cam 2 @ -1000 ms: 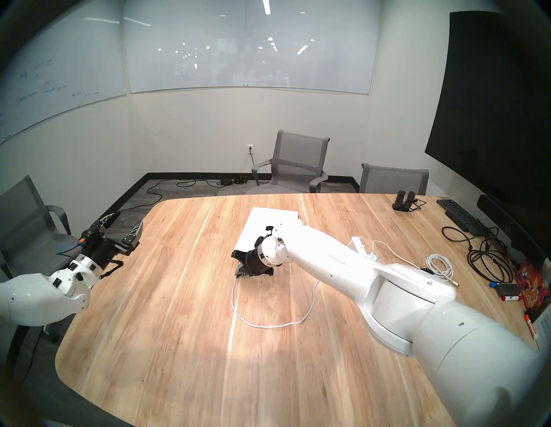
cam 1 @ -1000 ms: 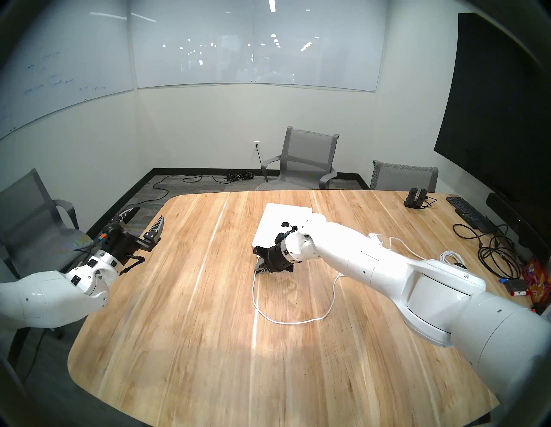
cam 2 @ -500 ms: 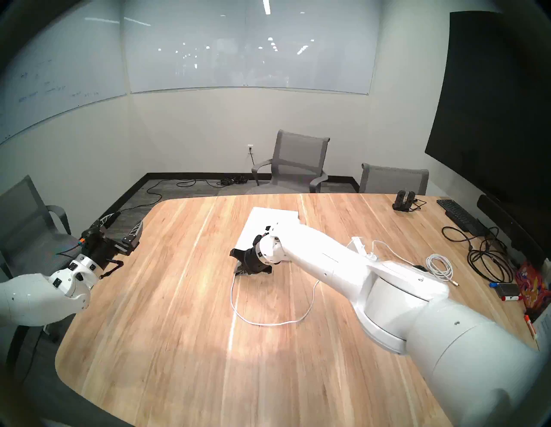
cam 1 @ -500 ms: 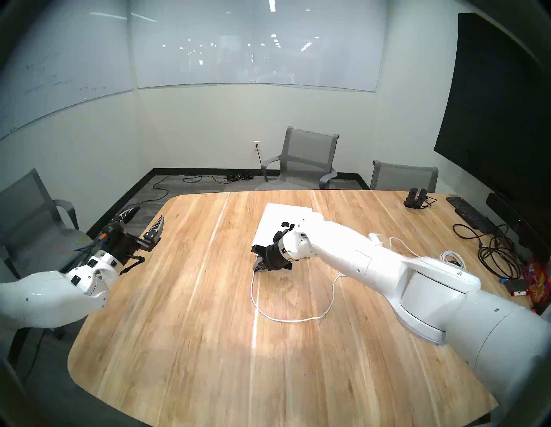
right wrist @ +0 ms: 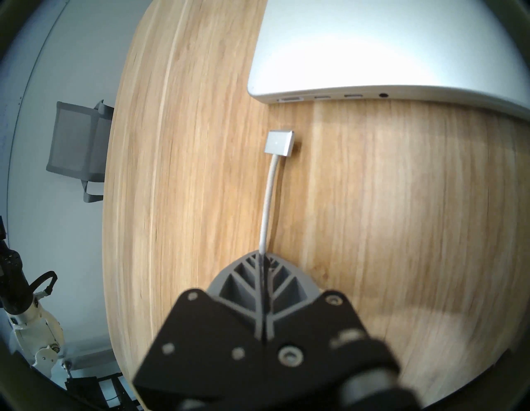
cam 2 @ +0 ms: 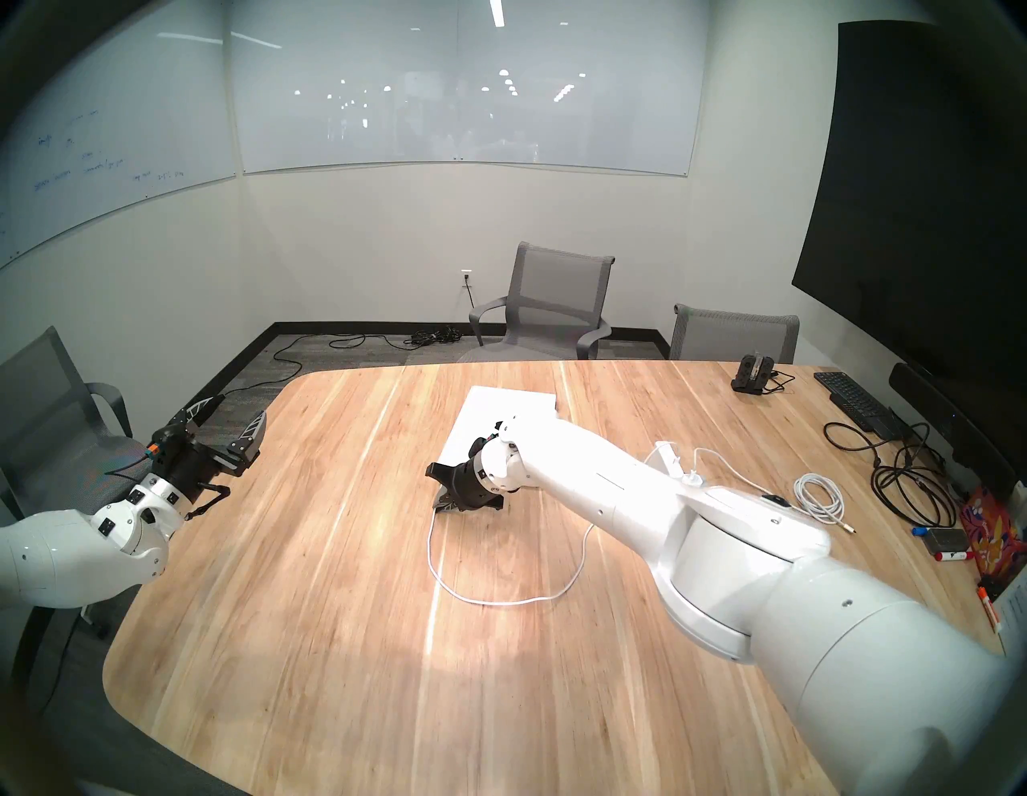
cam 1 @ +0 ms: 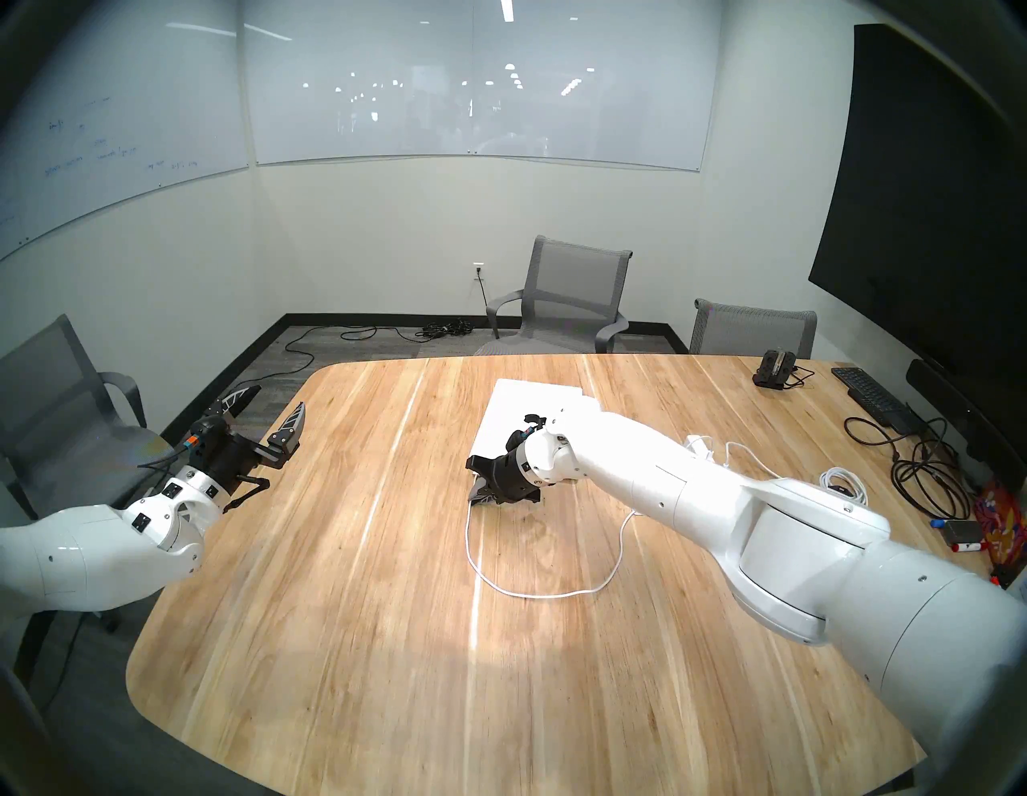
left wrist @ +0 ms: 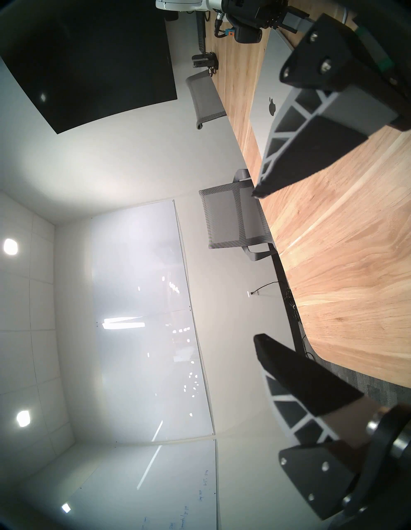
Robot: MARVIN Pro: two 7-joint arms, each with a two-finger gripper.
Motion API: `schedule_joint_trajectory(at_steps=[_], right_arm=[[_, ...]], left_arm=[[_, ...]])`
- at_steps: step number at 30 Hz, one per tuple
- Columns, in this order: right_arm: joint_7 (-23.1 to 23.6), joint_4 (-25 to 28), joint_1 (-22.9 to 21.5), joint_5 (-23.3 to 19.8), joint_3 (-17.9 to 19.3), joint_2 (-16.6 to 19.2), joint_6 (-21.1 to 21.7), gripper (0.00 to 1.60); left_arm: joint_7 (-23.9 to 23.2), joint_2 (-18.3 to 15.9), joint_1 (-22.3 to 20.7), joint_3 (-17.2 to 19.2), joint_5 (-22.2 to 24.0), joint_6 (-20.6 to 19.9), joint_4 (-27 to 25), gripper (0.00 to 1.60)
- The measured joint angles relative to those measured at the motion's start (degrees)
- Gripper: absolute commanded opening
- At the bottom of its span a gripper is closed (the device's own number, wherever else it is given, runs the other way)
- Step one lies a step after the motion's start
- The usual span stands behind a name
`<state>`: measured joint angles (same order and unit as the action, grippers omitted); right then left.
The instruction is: Plug the charging cable into the port of a MacBook
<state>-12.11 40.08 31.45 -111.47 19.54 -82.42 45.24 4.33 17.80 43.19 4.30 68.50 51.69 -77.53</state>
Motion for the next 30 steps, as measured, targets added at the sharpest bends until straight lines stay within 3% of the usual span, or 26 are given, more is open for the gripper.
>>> schedule_joint_trajectory(at_steps=[14, 30], right_arm=[[2.55, 0.28, 1.60, -0.29, 0.87, 0.43, -1.07, 0.00], [2.14, 0.48, 1.27, 0.87, 0.72, 0.55, -1.36, 0.00]], left_arm=[[0.00, 0.00, 0.00, 0.00, 0.00, 0.00, 0.00, 1.60], [0.00, 0.00, 0.00, 0.00, 0.00, 0.00, 0.00, 1.60]])
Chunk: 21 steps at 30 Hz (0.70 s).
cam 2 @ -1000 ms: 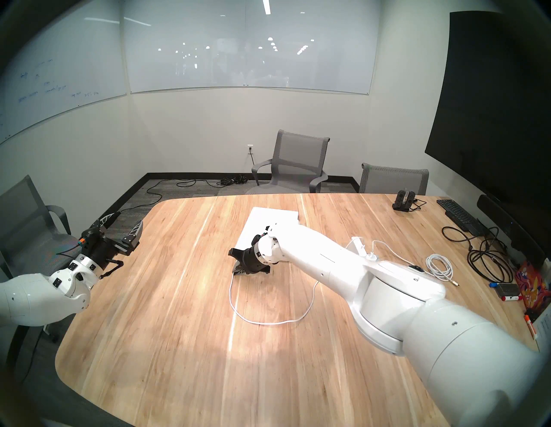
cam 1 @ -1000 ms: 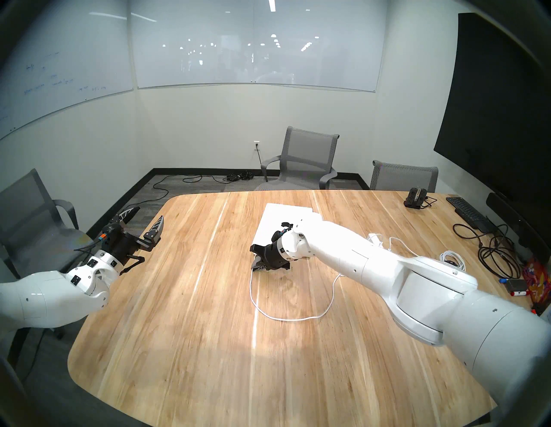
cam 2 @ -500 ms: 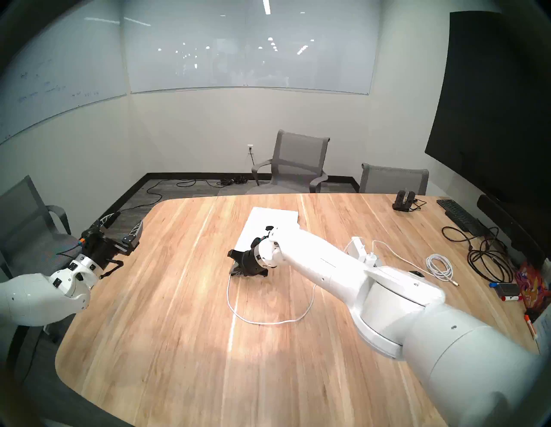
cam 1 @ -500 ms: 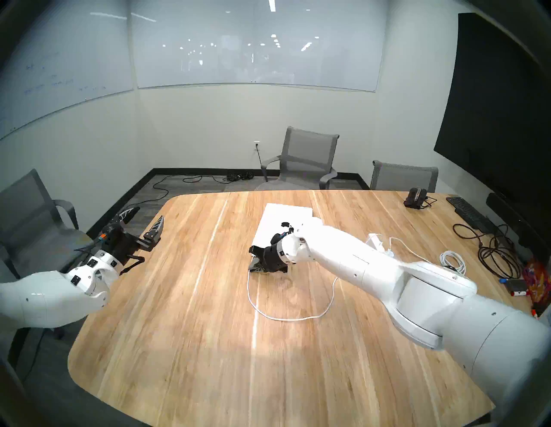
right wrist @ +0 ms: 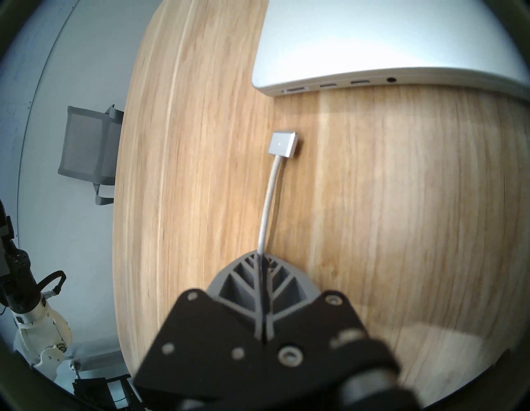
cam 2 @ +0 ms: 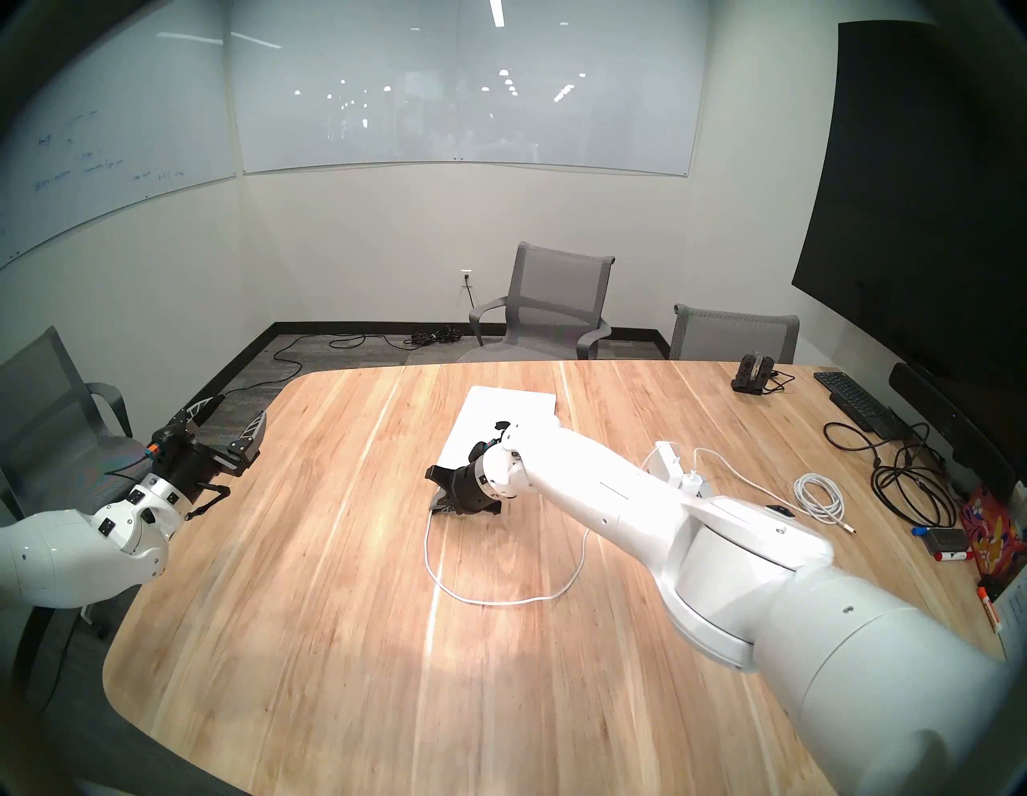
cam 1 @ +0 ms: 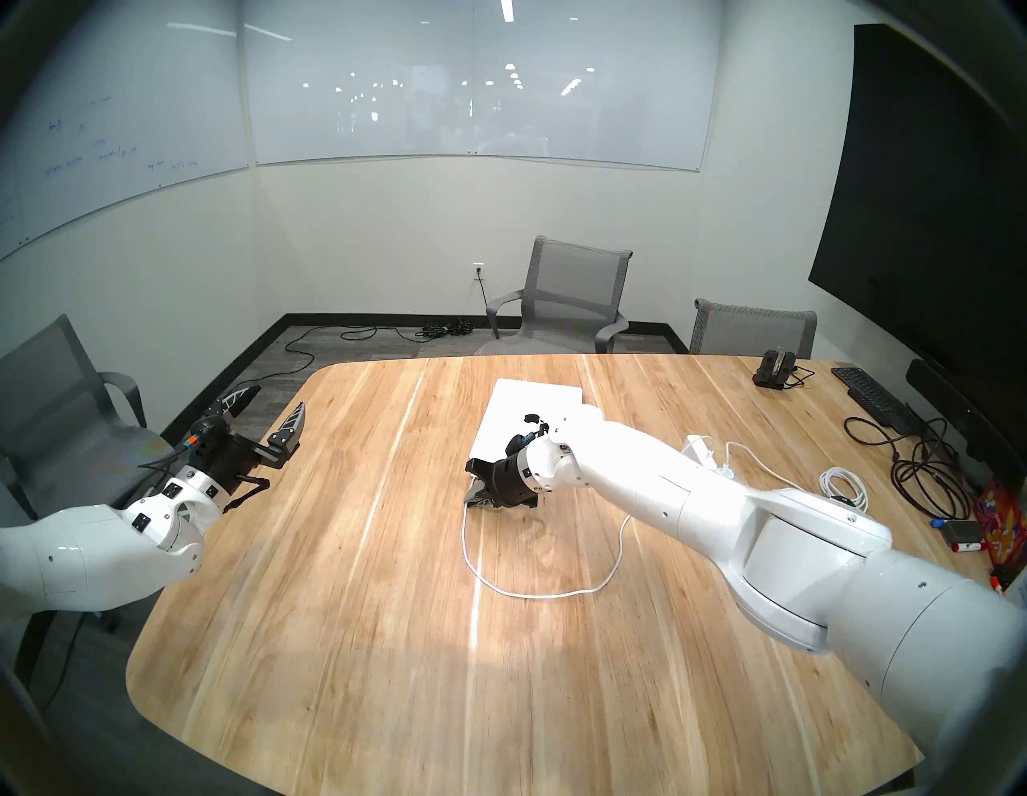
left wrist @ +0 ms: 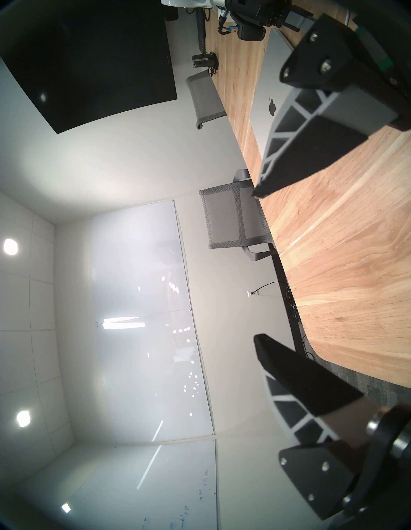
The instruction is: Plug the charging cable into the port of a MacBook
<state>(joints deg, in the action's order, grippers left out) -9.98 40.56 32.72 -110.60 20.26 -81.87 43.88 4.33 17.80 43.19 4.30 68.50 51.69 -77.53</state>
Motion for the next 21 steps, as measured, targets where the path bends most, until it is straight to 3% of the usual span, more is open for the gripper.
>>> schedule_joint_trajectory(at_steps=[21], right_arm=[[5.56, -7.30, -1.70, 2.98, -0.17, -2.79, 0.96, 0.00]], left_arm=[[0.00, 0.00, 0.00, 0.00, 0.00, 0.00, 0.00, 1.60]])
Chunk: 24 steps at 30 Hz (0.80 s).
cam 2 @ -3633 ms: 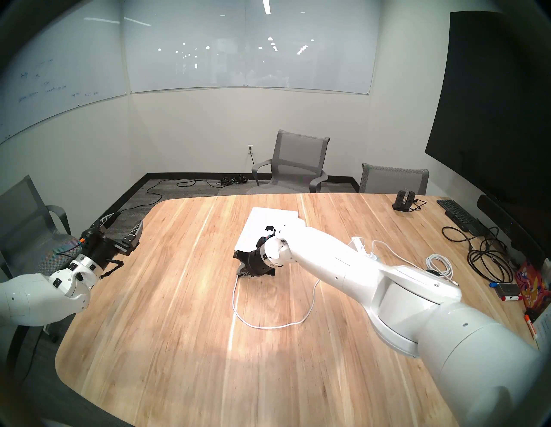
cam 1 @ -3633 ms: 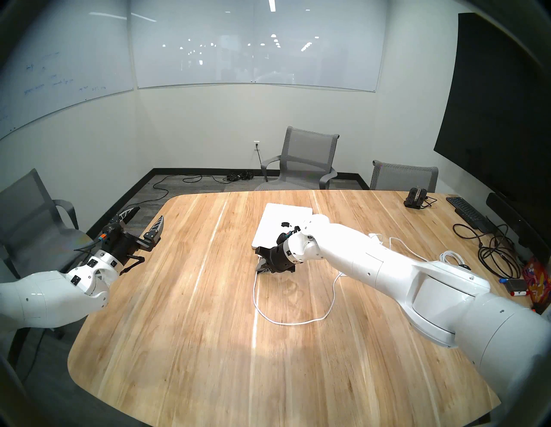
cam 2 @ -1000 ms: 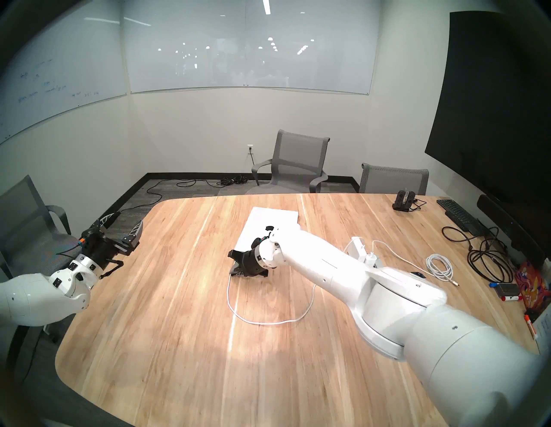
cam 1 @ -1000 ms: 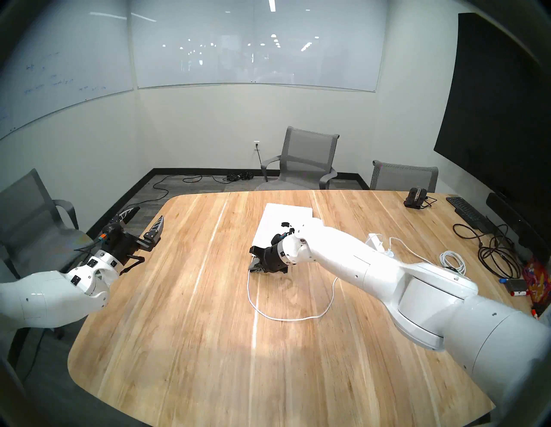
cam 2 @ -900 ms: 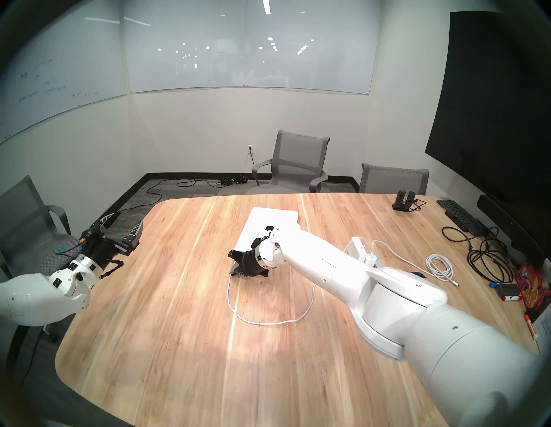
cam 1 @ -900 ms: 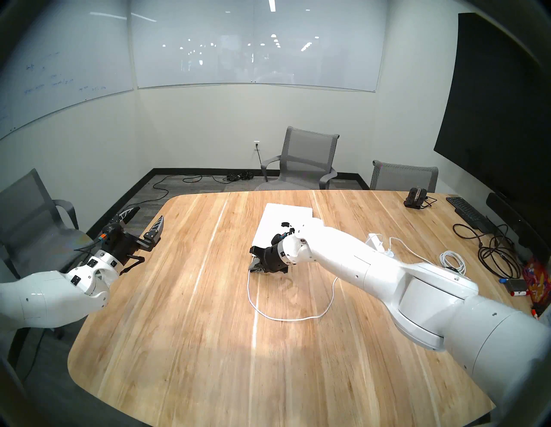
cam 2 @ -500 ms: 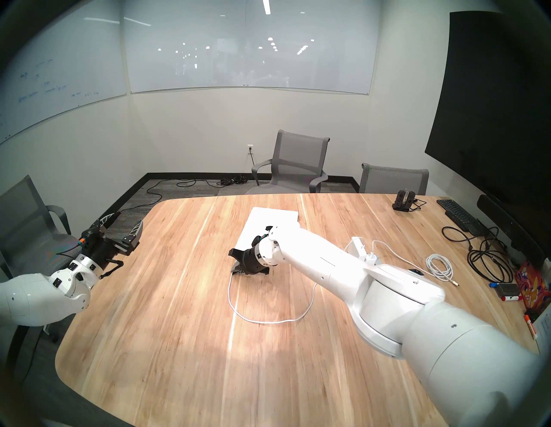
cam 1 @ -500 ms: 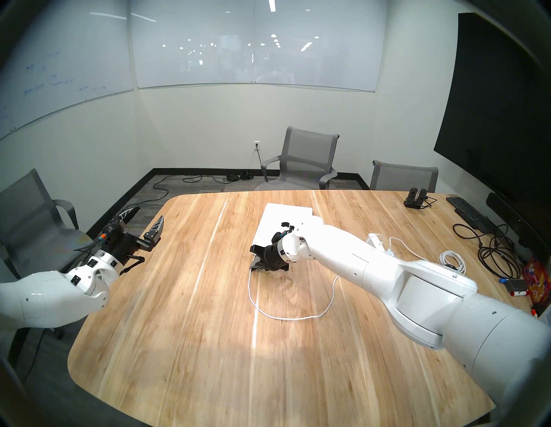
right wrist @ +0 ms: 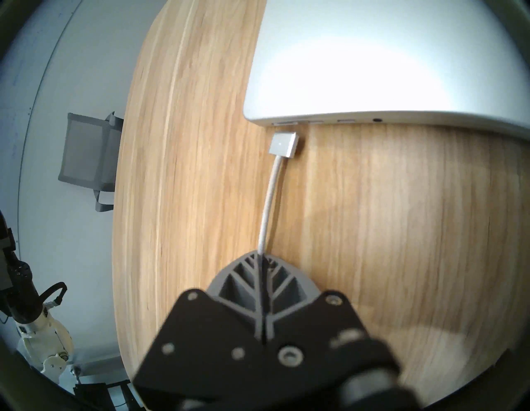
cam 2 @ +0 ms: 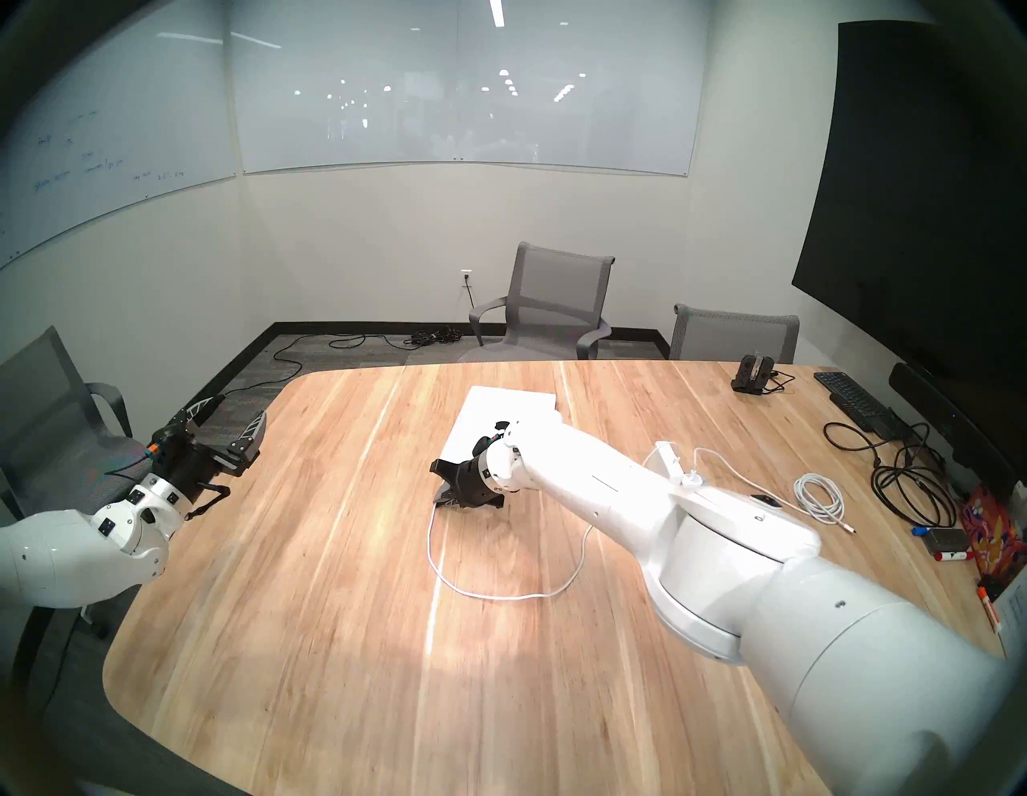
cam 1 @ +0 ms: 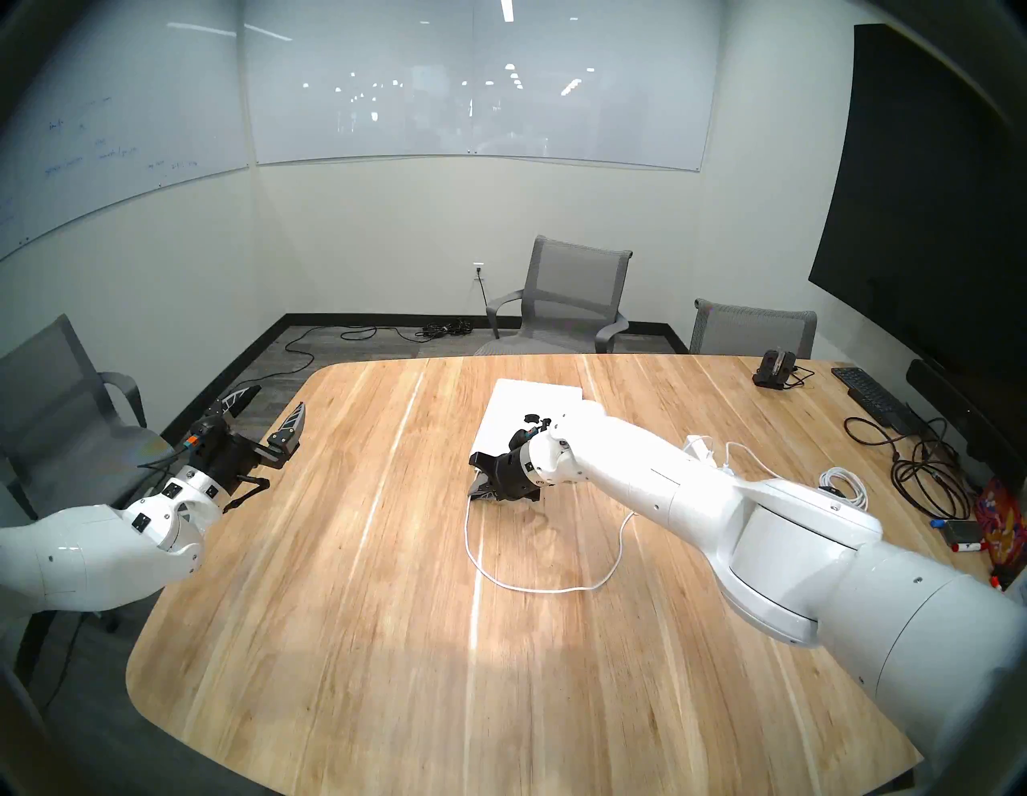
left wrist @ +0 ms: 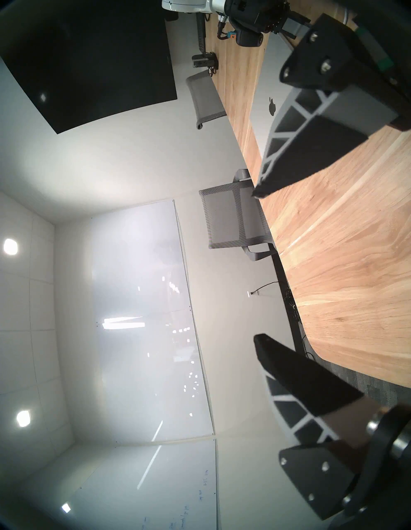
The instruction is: Plug the charging cable into the port of a MacBook
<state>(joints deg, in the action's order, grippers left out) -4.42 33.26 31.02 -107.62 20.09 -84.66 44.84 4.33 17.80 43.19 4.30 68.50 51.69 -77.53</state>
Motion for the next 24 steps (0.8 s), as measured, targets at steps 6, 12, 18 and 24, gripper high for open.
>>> schedule_joint_trajectory(at_steps=[6, 12, 18, 24], right_arm=[[1.36, -1.33, -0.33, 0.85, -0.03, -0.46, 0.60, 0.00], [1.17, -0.70, -0.31, 1.37, 0.20, -0.40, 0.67, 0.00], [0.11, 0.32, 0.01, 0.88, 1.08, 0.13, 0.54, 0.00], [0.51, -0.92, 0.32, 0.13, 1.79, 0.22, 0.61, 0.00]], left_arm=[[0.00, 0.00, 0.00, 0.00, 0.00, 0.00, 0.00, 1.60], [0.00, 0.00, 0.00, 0.00, 0.00, 0.00, 0.00, 1.60], [0.00, 0.00, 0.00, 0.00, 0.00, 0.00, 0.00, 1.60], [0.00, 0.00, 0.00, 0.00, 0.00, 0.00, 0.00, 1.60]])
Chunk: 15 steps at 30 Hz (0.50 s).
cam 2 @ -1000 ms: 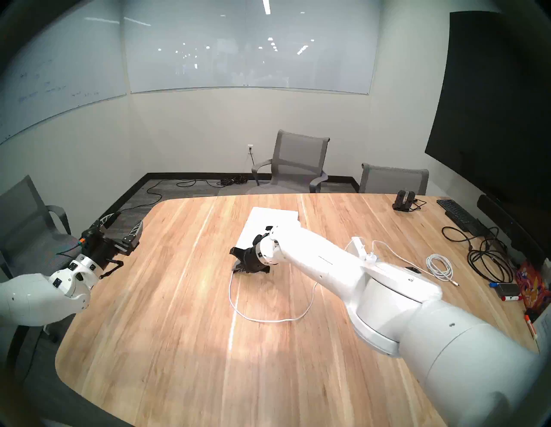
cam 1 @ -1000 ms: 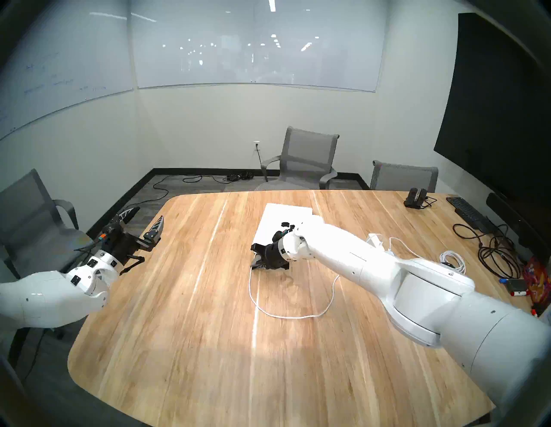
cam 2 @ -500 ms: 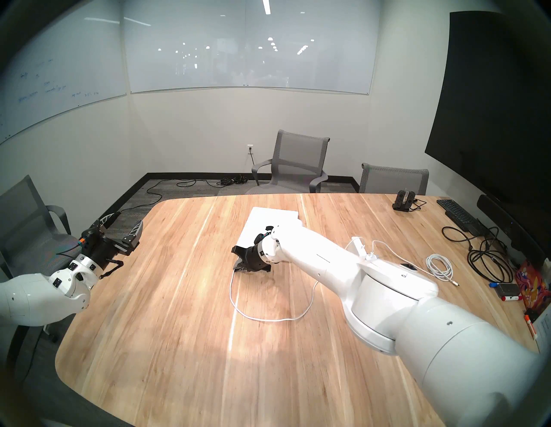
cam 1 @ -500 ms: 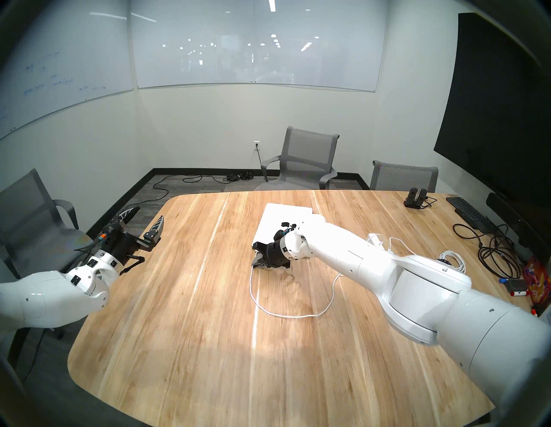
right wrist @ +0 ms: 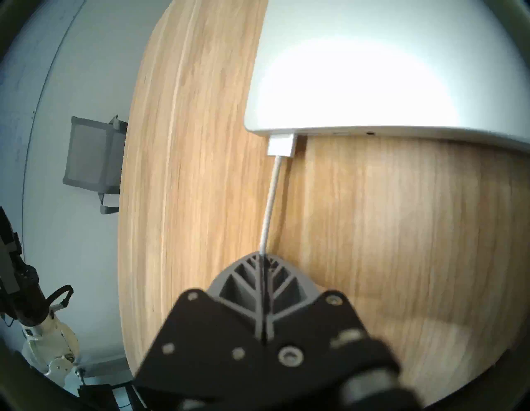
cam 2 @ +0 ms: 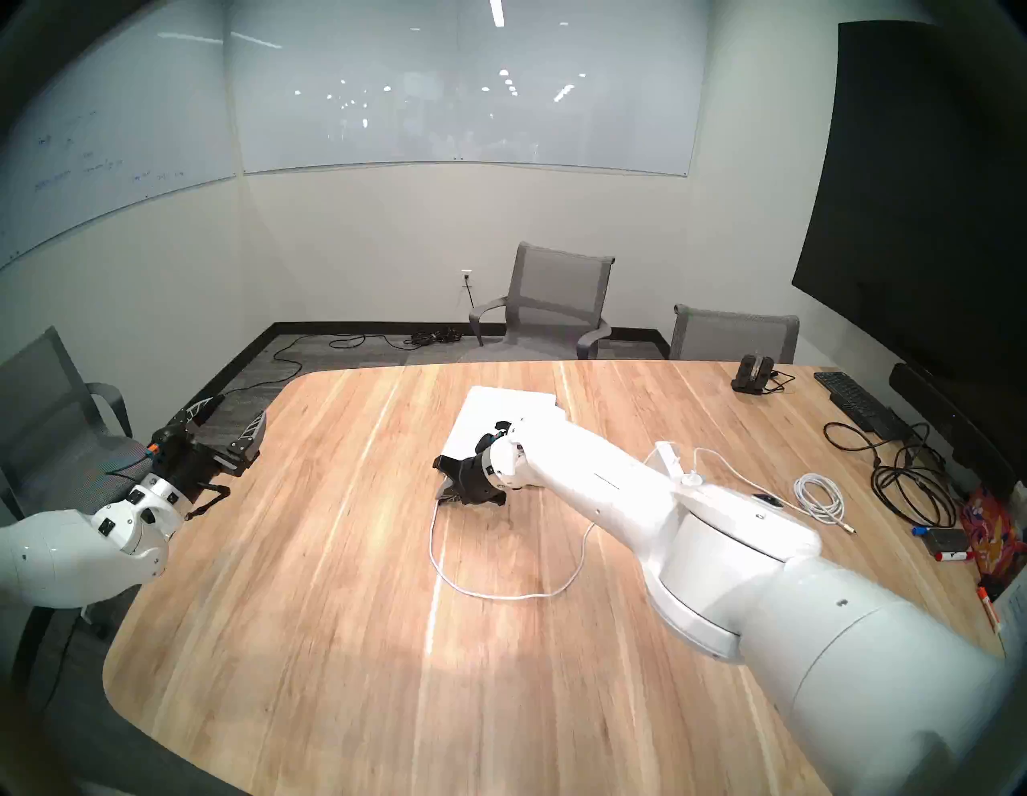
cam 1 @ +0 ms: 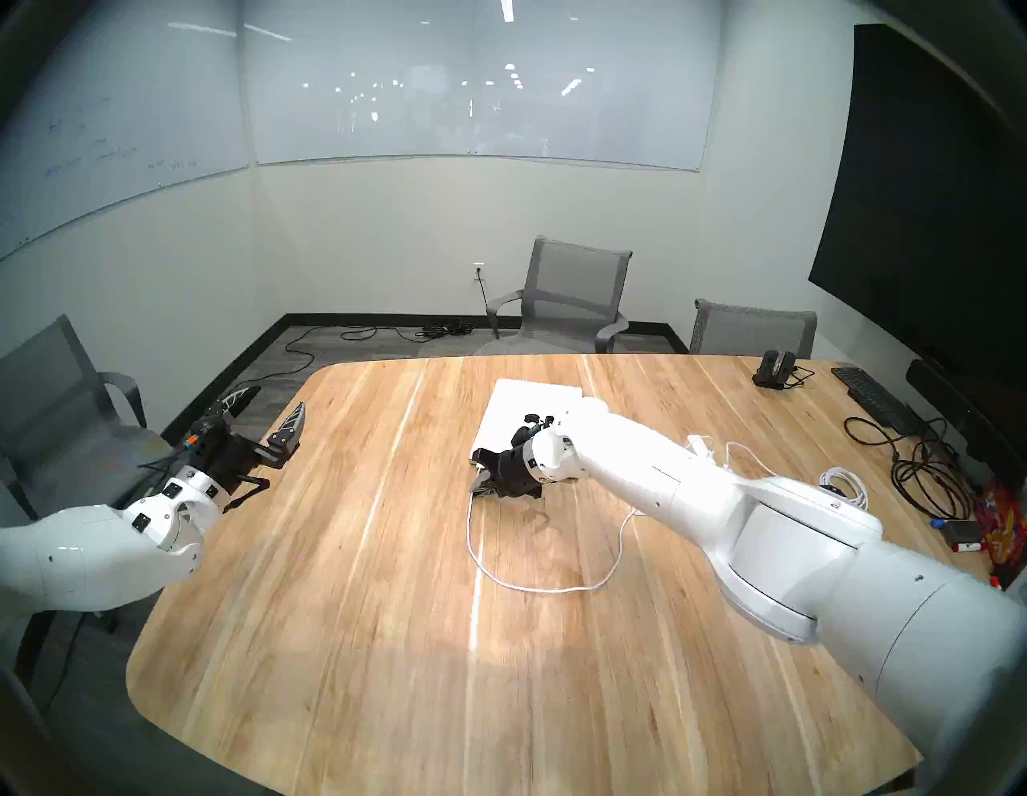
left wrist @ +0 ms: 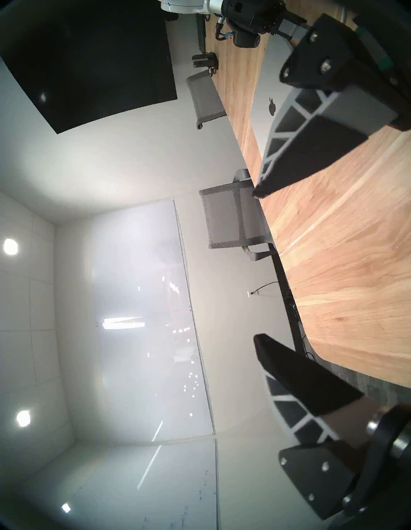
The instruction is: Plug the charging cable into the port of a MacBook
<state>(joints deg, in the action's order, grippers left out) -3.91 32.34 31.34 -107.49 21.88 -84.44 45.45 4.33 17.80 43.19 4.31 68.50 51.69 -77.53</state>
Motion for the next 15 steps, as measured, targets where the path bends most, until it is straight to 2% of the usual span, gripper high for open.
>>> schedule_joint_trajectory(at_steps=[3, 4, 5, 15], right_arm=[[0.41, -0.67, 0.11, -0.29, 0.20, -0.11, 0.14, 0.00], [0.41, -0.79, 0.10, -0.38, 0.25, -0.16, 0.24, 0.63], [0.26, -0.97, 0.09, -0.55, 0.38, -0.26, 0.41, 1.60], [-0.67, -2.90, -1.54, -2.00, 1.66, -2.06, 1.73, 1.60]], left_arm=[[0.00, 0.00, 0.00, 0.00, 0.00, 0.00, 0.00, 1.60], [0.00, 0.00, 0.00, 0.00, 0.00, 0.00, 0.00, 1.60], [0.00, 0.00, 0.00, 0.00, 0.00, 0.00, 0.00, 1.60], [0.00, 0.00, -0.01, 0.00, 0.00, 0.00, 0.00, 1.60]])
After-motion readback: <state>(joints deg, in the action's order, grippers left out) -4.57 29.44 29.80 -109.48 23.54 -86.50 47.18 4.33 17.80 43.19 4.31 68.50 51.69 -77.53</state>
